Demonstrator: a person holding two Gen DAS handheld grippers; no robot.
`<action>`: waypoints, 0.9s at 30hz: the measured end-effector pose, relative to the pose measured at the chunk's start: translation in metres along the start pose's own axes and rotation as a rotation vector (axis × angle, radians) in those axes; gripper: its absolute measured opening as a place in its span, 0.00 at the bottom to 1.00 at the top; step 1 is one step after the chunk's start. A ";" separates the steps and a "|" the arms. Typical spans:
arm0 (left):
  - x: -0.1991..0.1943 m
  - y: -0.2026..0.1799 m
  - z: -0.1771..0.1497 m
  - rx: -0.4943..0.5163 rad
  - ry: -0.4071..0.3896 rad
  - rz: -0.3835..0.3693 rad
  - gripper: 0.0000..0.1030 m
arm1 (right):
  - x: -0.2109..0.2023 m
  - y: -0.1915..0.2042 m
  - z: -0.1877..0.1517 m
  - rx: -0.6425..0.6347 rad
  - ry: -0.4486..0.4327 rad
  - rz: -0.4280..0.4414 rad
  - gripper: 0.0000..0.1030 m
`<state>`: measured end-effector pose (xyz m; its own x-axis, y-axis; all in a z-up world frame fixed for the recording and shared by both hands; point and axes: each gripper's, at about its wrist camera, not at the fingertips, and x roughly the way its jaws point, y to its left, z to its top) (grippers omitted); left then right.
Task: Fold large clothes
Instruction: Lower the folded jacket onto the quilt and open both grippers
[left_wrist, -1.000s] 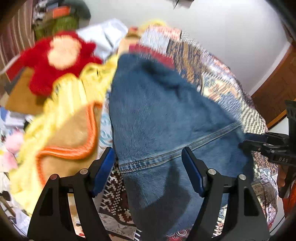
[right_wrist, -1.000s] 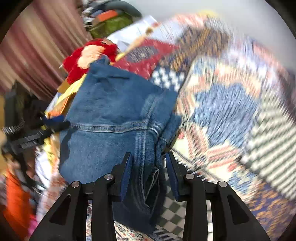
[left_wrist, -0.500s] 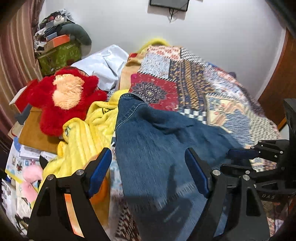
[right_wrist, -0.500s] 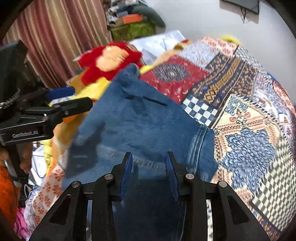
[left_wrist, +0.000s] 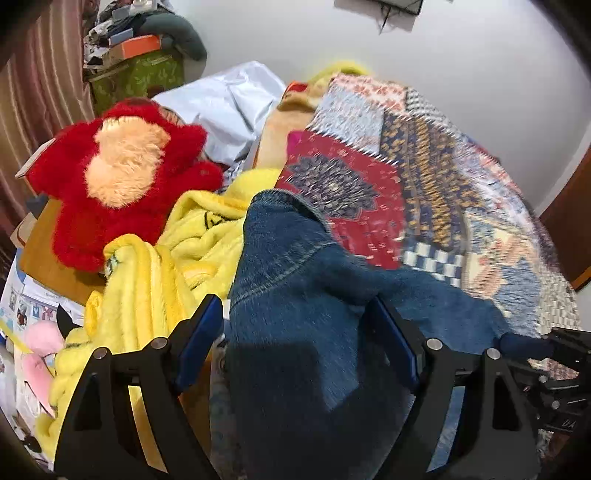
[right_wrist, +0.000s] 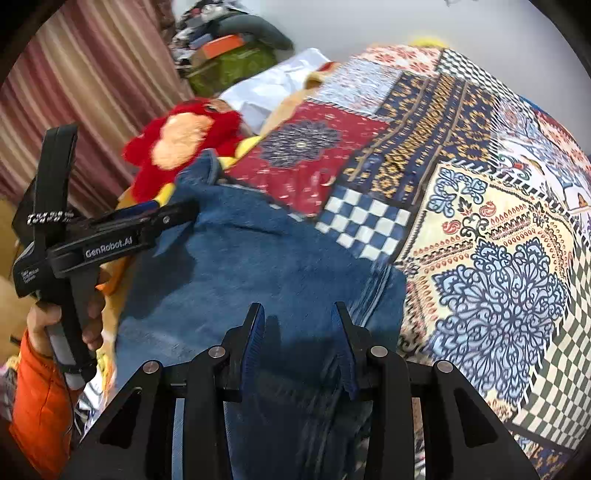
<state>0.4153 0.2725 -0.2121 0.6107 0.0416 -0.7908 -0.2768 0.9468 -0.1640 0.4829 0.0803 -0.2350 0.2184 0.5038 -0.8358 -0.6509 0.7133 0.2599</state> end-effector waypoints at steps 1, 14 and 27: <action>-0.007 -0.002 -0.003 0.007 -0.002 -0.015 0.80 | -0.005 0.006 -0.003 -0.024 0.002 0.010 0.32; -0.073 -0.025 -0.125 0.174 0.115 0.035 0.80 | -0.041 0.032 -0.088 -0.083 0.079 0.017 0.32; -0.186 -0.019 -0.157 0.068 -0.063 0.082 0.80 | -0.169 0.067 -0.134 -0.150 -0.157 -0.133 0.32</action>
<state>0.1906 0.1968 -0.1548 0.6337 0.1375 -0.7612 -0.2782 0.9587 -0.0585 0.3050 -0.0228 -0.1412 0.4120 0.4881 -0.7694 -0.7070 0.7040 0.0680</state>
